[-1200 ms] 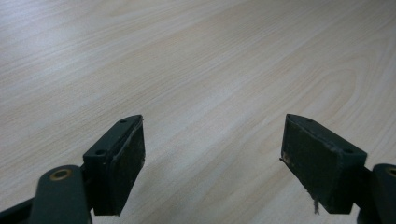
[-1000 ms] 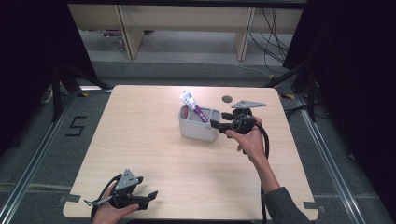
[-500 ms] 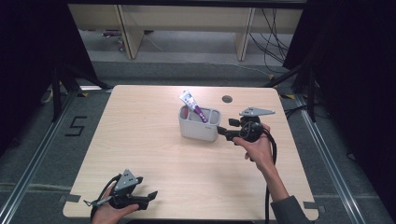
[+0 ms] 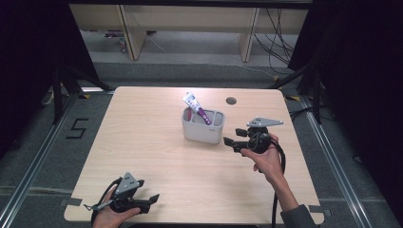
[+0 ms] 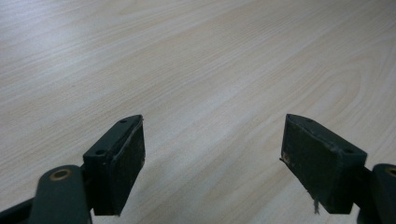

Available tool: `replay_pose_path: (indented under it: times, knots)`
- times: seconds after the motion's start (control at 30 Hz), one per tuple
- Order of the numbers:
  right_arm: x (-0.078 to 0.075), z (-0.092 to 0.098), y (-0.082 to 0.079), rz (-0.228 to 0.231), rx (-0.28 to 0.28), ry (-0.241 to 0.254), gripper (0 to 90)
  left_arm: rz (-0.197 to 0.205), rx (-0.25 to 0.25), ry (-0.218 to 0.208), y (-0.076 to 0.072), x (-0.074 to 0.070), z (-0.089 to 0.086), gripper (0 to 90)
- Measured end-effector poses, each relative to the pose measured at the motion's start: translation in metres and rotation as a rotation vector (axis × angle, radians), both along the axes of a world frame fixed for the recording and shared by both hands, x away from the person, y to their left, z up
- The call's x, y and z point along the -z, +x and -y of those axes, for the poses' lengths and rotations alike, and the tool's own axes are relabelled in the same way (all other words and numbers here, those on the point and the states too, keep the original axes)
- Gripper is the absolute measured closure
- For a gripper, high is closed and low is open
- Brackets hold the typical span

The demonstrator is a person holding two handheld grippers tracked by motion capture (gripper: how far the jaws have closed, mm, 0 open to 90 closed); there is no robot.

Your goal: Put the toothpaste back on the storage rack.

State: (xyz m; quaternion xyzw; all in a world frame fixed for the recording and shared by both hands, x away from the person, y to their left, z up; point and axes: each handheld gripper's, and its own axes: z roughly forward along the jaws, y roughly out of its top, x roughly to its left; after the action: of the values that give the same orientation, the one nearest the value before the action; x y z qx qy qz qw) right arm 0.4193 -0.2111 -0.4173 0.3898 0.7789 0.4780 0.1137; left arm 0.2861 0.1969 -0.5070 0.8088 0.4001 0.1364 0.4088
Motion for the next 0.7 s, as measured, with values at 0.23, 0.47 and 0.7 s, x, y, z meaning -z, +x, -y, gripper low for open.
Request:
replay_pose_path:
  times: [0.23, 0.47, 0.7]
  knots:
    - [0.006, 0.005, -0.010, 0.017, 0.004, -0.023, 31.8, 0.005, -0.007, 0.009, 0.000, 0.000, 0.000, 21.3]
    - [0.010, 0.003, -0.017, -0.010, -0.012, -0.031, 30.7, 0.008, -0.018, -0.011, 0.000, 0.001, 0.000, 21.3]
    - [0.016, 0.005, -0.024, -0.017, -0.026, -0.033, 29.0, 0.002, -0.003, 0.010, 0.000, 0.000, -0.001, 21.3]
